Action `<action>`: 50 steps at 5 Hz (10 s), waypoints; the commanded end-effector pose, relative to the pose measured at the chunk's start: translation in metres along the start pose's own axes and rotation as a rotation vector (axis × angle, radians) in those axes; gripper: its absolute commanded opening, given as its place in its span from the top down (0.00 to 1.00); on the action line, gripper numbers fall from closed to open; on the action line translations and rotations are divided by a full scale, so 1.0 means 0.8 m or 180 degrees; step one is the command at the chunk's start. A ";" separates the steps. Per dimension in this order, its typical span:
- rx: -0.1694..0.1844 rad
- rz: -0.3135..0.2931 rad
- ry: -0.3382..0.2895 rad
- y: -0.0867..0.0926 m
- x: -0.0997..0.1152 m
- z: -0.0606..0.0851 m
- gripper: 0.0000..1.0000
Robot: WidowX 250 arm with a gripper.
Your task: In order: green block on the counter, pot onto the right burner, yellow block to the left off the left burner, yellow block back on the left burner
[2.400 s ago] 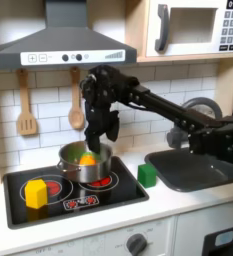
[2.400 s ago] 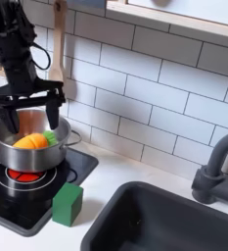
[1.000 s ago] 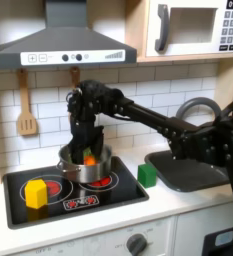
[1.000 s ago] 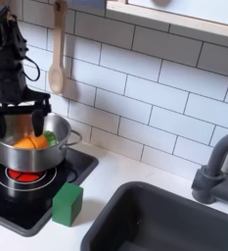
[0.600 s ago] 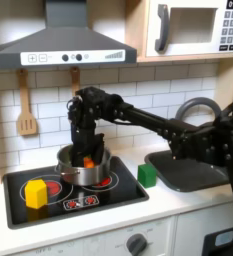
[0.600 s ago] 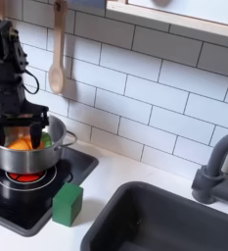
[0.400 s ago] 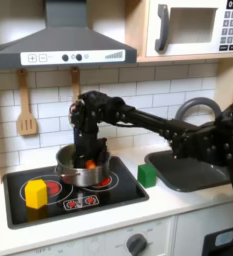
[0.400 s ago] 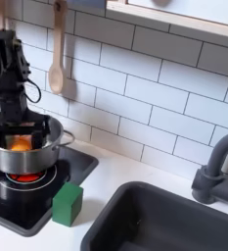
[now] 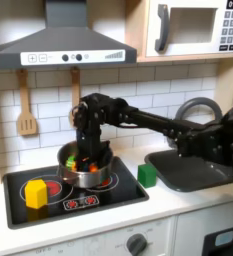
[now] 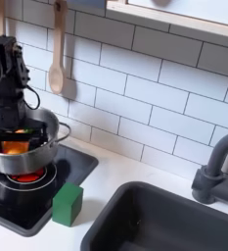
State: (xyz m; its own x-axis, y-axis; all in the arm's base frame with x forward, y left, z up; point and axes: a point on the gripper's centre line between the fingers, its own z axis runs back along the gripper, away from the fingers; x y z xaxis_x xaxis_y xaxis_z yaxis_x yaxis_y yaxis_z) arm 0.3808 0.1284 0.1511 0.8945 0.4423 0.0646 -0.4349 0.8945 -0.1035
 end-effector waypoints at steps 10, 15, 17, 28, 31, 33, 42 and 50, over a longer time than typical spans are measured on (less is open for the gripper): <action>-0.0101 -0.0046 0.0056 -0.023 -0.035 0.027 0.00; -0.0431 -0.0052 -0.0361 -0.018 -0.029 0.072 0.00; -0.0415 0.0104 -0.0249 -0.011 -0.038 0.100 0.00; -0.0005 0.1124 -0.0328 0.134 -0.035 0.110 0.00; 0.0003 0.1223 -0.0340 0.148 -0.013 0.101 0.00; 0.0066 0.1339 -0.0258 0.157 0.006 0.077 0.00; 0.0307 0.1409 -0.0131 0.160 0.021 0.034 0.00; 0.0300 0.1491 0.0092 0.176 0.018 0.017 0.80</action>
State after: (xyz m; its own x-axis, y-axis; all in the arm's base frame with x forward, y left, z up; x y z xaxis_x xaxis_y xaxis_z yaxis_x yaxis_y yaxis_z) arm 0.3313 0.2613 0.1532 0.6024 0.7981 0.0077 -0.7978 0.6024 -0.0257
